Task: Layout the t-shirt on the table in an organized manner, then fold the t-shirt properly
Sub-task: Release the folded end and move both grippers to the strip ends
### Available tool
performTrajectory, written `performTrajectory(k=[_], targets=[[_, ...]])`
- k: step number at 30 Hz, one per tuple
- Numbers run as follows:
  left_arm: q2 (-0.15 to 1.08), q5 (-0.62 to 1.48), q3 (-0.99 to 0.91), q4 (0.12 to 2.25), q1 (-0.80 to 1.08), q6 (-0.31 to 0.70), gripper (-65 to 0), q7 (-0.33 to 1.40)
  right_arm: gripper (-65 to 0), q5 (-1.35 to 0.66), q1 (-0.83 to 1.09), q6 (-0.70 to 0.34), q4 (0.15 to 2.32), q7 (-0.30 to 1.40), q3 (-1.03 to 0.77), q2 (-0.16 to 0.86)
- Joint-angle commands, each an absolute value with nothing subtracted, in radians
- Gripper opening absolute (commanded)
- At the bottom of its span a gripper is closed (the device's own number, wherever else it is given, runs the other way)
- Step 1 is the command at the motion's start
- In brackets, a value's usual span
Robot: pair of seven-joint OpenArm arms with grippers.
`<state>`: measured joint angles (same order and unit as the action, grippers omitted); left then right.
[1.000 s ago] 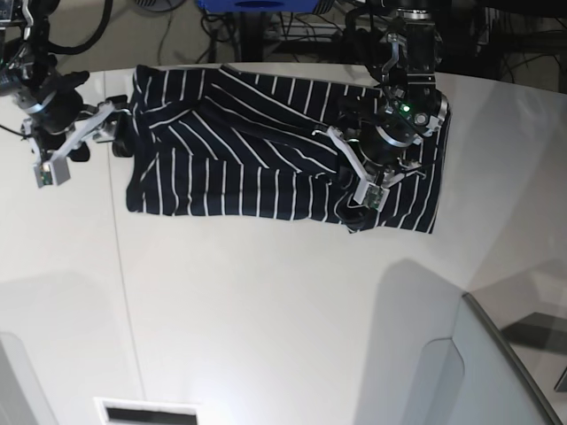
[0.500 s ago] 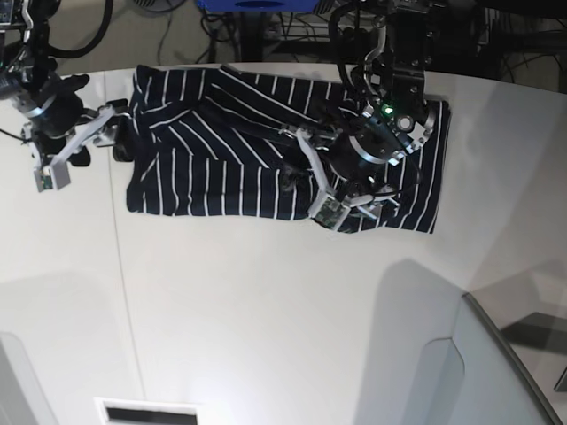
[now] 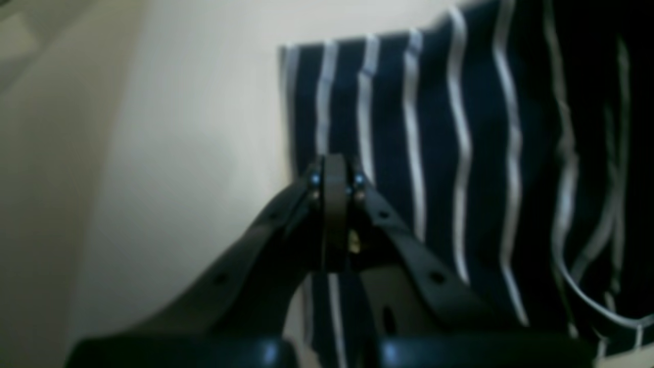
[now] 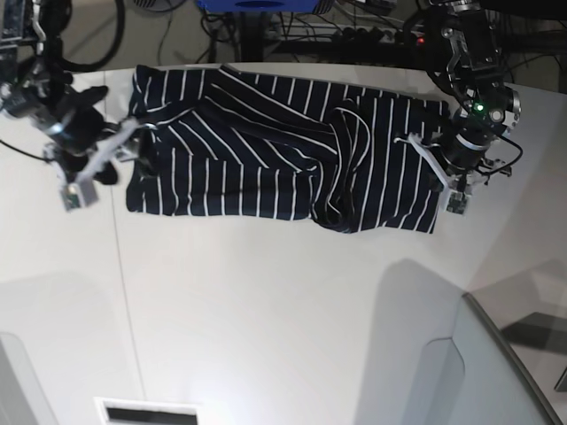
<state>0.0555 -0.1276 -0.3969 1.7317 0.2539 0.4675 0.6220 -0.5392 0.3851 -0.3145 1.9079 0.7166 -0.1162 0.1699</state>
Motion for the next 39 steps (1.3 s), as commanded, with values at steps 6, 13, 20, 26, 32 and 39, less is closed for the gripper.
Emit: performTrajectory(k=[6,13,20,26,32,39], targets=[[0.081,-0.119,-0.568,1.704,0.332,0.456,-65.0,0.464,-63.8,-0.556,0.120,-0.318,1.879,0.819,0.186,0.114],[0.076,-0.108,-0.849,1.589,0.341,0.461,-65.0,0.318,-64.7,-0.556,-0.148,-0.311,1.472,0.842,0.363,-0.084],[0.107,0.104,-0.909,1.586,0.415,0.461,-65.0,0.321,-64.5,-0.559,-0.232,-0.311,1.214,0.719,0.504,-0.137],[0.111,0.160,-0.906,1.583,0.427,0.463,-65.0,0.323,-64.7,-0.700,-0.338,-0.311,1.033,0.647,0.605,-0.136],[0.114,0.160,-0.883,1.589,0.426,0.463,-65.0,0.323,-64.7,-0.704,-0.343,-0.309,0.901,0.547,0.547,-0.125],[0.114,0.160,-0.858,1.581,0.426,0.463,-65.0,0.323,-64.8,-0.696,-0.252,-0.309,0.881,0.539,0.351,-0.081]])
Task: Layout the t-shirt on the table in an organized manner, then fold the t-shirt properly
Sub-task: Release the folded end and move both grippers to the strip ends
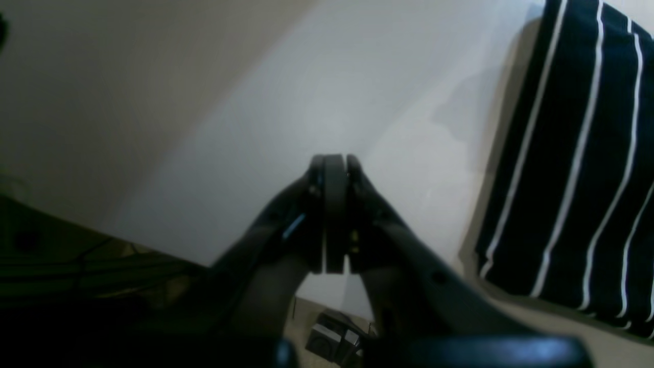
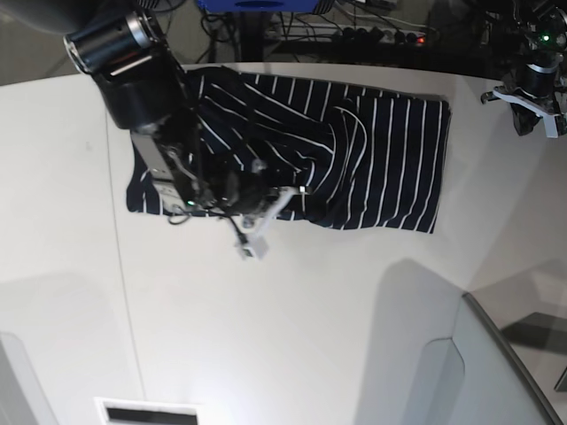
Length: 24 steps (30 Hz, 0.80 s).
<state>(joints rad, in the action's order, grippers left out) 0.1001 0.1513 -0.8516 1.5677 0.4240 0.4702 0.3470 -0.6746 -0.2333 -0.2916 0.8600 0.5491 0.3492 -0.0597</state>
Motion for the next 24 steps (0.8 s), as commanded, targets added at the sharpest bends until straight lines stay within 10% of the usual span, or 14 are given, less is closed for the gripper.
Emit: performTrajectory(k=[1,16,24], targets=[[0.114,0.160,-0.858,1.581,0.423,0.463,-65.0,0.323,-64.8,-0.696,-0.245,-0.309,0.900,0.539,0.349,-0.076],[0.116,0.170,-0.710,1.620,0.394,0.463,-65.0,0.323,-63.6,-0.759,0.042,-0.309,1.653,0.746,0.131,0.133],[0.163,0.171,-0.713,1.529,0.390,0.463,-65.0,0.317,-15.5,-0.839,0.203,-0.320,1.682,0.970,-0.317,0.216]])
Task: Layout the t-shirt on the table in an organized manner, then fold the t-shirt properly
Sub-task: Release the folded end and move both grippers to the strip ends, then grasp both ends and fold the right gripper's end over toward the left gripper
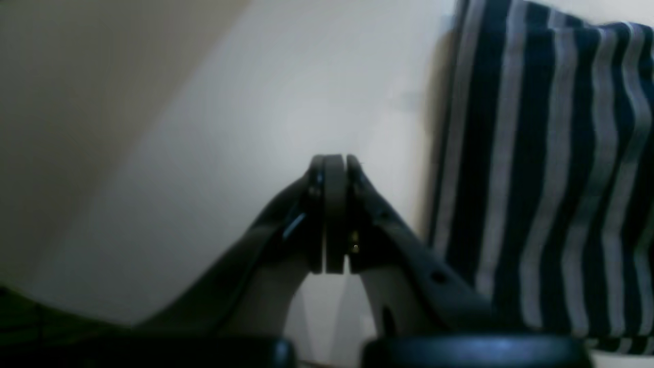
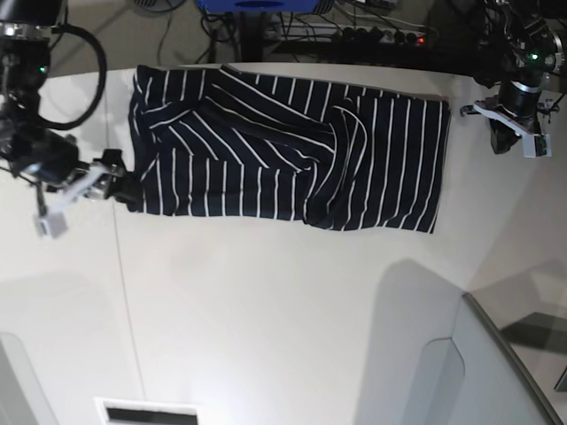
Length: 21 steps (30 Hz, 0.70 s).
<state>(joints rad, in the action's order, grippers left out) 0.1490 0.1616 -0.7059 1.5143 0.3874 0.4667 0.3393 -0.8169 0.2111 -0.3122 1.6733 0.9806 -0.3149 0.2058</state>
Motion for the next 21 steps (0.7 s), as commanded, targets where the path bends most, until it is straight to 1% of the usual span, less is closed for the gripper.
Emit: performTrajectory(k=[1,2,3,7,8,15,19,21], targets=[[0.171,0.171,-0.713,1.521,0.378,0.463,-65.0,0.317,-11.1,-0.839,0.216,-0.321,1.662,0.963,-0.340,0.226],[0.173,0.171,-0.713,1.515,0.371,0.463,-65.0,0.317,-9.2,-0.840,0.222,-0.328,1.636,0.954,-0.351,0.236],[0.176,0.171,-0.714,1.503,0.361,0.463,-65.0,0.317,-9.0,-0.842,0.222,-0.355,1.598,0.943,-0.352,0.246],[0.199,0.171,-0.714,1.446,0.332,0.463,-65.0,0.317,-8.4,-0.840,0.213,-0.547,1.442,0.932,-0.349,0.251],[0.199,0.171,-0.714,1.435,0.325,0.463,-65.0,0.317,-8.0,-0.840,0.208,-0.578,1.419,0.932,-0.351,0.249],[0.225,0.171,-0.711,1.383,0.286,0.463,-65.0,0.317,-8.0,-0.837,0.197,-0.591,1.320,0.931,-0.346,0.220],[0.245,0.171,-0.707,1.311,0.243,0.463,-65.0,0.317,-8.3,-0.837,0.171,-0.593,1.264,0.929,-0.263,0.199],[0.251,0.171,-0.705,1.273,0.220,0.493,-65.0,0.315,-8.4,-0.837,0.163,-0.593,1.253,0.912,-0.223,0.185]])
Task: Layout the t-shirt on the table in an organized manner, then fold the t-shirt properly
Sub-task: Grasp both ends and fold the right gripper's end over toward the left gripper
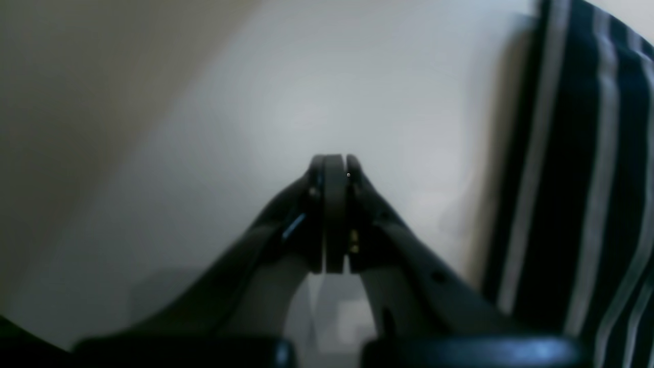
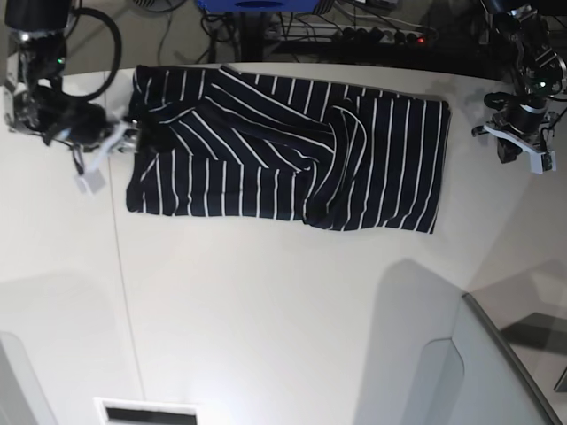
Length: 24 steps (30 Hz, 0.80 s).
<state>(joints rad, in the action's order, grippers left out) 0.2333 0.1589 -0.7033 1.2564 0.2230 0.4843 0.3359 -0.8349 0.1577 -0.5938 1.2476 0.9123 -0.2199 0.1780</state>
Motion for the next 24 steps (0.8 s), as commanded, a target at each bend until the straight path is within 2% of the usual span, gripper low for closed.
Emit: performTrajectory(k=[1,5,10,17,22,24], targets=[[0.251,0.171,-0.705,1.256,0.208,0.527,-65.0,0.315,-8.6,-0.837,0.159,-0.593,1.250,0.894,-0.202,0.182],[0.246,0.171,-0.704,1.205,0.170,0.619,-65.0,0.315,-8.7,-0.837,0.154,-0.593,1.244,0.860,-0.127,0.182],[0.228,0.171,-0.673,1.152,0.147,0.631,-65.0,0.315,-9.9,-0.837,0.143,-0.593,1.244,0.860,-0.111,0.179],[0.189,0.171,-0.561,1.144,0.154,0.631,-65.0,0.314,-27.6,-0.840,0.099,-0.593,1.168,0.860,-0.111,0.179],[0.168,0.165,-0.559,1.144,0.147,0.631,-65.0,0.314,-28.1,-0.842,0.081,-0.593,1.133,0.852,-0.111,0.177],[0.168,0.162,-0.559,1.144,0.145,0.631,-65.0,0.314,-30.9,-0.843,0.081,-0.593,1.133,0.831,-0.111,0.179]])
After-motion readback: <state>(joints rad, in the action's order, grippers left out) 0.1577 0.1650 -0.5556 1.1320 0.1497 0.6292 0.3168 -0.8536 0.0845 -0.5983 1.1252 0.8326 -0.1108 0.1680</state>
